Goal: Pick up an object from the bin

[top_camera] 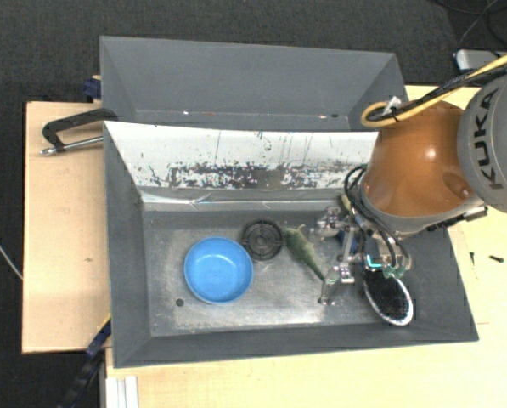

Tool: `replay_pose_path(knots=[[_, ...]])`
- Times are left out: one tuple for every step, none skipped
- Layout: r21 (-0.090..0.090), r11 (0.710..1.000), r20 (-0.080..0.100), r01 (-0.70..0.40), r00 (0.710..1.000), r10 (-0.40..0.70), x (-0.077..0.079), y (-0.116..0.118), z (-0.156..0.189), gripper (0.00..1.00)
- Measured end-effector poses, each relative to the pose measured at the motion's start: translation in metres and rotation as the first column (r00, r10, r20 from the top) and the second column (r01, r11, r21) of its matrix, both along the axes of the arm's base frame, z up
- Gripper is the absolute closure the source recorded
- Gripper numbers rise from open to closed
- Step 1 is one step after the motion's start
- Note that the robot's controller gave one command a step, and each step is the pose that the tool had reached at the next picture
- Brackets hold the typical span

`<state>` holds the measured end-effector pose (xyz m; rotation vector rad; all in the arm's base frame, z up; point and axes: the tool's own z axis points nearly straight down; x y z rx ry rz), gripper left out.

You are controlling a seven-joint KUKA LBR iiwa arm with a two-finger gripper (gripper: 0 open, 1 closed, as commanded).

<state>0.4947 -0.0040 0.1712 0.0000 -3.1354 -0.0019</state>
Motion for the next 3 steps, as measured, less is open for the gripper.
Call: replay_pose_path(knots=[[-0.002, 0.968, 0.028, -0.25, 0.968, 0.25, 0.044, 0.05, -0.077, 0.0], [-0.001, 0.968, 0.023, -0.251, 0.968, 0.251, 0.043, 0.05, -0.079, 1.0], [-0.006, 0.906, 0.02, -0.423, 0.906, 0.423, 0.043, 0.032, 0.078, 1.0]])
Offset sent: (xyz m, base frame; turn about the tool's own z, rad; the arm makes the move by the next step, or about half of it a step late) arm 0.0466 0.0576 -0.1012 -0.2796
